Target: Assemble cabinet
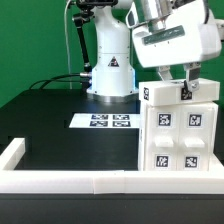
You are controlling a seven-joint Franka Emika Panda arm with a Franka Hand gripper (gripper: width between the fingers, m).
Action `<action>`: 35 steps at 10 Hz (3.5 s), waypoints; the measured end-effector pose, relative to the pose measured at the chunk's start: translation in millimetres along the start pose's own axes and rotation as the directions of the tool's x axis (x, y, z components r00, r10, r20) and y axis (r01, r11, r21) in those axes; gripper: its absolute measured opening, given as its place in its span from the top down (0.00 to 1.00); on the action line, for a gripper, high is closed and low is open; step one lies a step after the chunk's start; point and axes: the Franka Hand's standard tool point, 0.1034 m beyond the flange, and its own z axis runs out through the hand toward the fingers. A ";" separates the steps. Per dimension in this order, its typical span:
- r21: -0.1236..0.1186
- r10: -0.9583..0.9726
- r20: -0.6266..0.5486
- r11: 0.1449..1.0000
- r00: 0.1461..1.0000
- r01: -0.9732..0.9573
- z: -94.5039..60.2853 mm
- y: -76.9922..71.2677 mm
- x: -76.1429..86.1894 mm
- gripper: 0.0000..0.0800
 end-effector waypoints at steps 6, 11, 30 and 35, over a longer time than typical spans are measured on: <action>0.007 0.359 0.023 0.933 0.933 -0.359 1.2 -0.5 -2.3 0.29; 0.022 0.726 0.050 0.685 0.685 -0.728 0.1 1.4 -0.6 0.29; 0.036 -0.235 0.126 0.972 0.964 0.232 -23.8 2.3 -6.5 0.00; 0.023 -0.865 0.155 0.486 0.477 0.874 -26.5 2.6 -10.2 0.00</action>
Offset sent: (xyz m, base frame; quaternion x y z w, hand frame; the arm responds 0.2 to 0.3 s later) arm 0.0000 0.0000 0.0000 0.0000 0.0000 0.1938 0.9810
